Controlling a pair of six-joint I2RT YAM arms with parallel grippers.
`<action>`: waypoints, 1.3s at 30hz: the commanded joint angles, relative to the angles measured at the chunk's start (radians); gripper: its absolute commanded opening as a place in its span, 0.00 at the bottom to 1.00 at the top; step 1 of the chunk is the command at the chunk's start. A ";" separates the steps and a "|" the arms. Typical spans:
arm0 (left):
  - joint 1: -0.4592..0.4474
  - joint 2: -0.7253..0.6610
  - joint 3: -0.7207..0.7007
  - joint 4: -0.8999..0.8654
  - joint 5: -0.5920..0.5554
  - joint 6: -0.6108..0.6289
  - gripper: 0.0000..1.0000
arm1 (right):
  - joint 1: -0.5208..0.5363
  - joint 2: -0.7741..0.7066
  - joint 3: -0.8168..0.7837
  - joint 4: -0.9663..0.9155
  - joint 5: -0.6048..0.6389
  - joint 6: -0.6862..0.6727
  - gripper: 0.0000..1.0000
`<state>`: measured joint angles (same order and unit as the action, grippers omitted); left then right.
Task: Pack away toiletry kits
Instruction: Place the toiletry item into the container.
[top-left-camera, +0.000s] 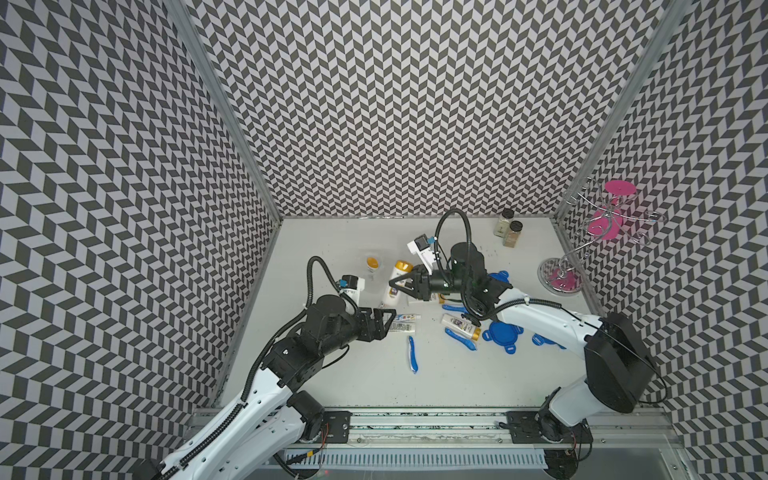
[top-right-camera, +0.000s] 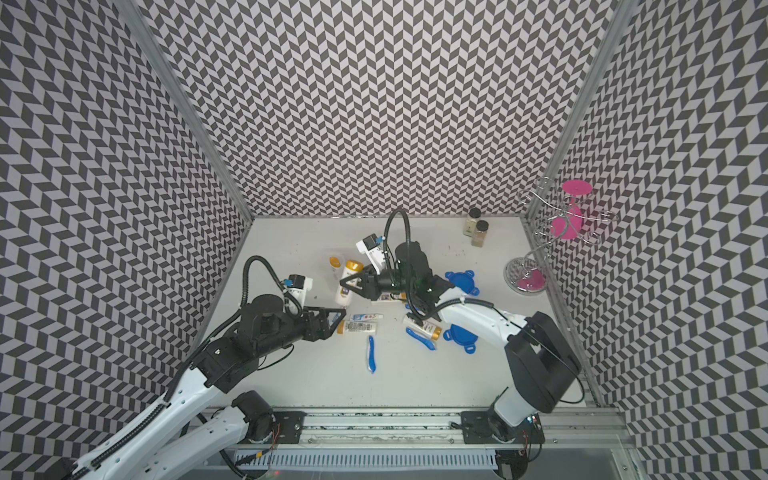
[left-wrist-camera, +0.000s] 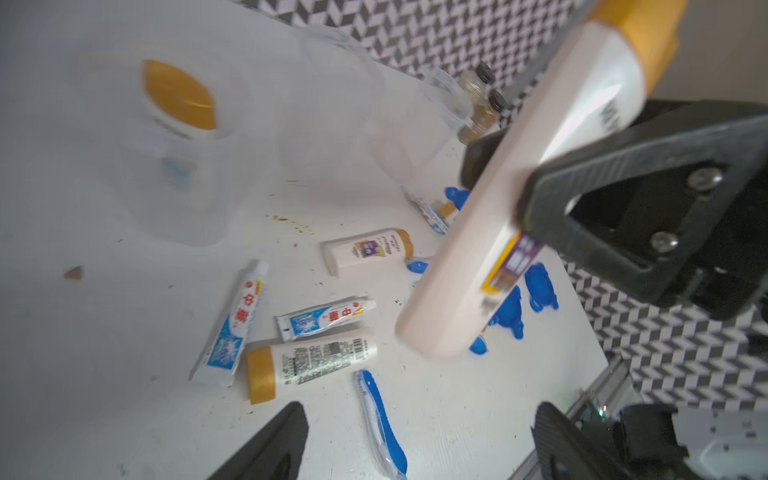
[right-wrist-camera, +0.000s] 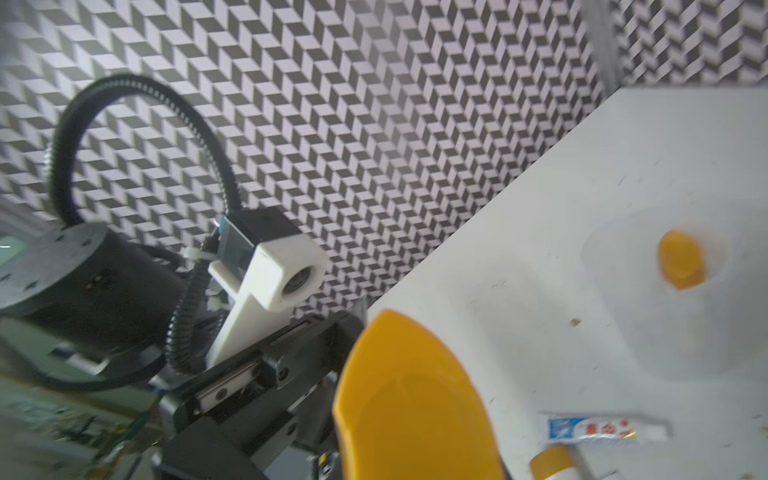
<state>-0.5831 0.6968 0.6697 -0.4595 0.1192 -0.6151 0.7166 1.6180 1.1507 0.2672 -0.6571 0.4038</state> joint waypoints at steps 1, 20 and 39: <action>0.083 -0.016 0.024 -0.115 -0.066 -0.067 0.93 | 0.005 0.098 0.135 -0.031 0.196 -0.138 0.00; 0.159 -0.026 0.035 -0.274 -0.026 -0.015 0.91 | 0.087 0.528 0.540 -0.015 0.500 -0.260 0.00; 0.179 0.048 0.037 -0.203 0.010 0.008 0.94 | 0.107 0.512 0.486 -0.056 0.569 -0.354 0.39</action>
<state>-0.4145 0.7341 0.6720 -0.6819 0.1287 -0.6212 0.8116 2.1403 1.6230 0.1688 -0.0998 0.0746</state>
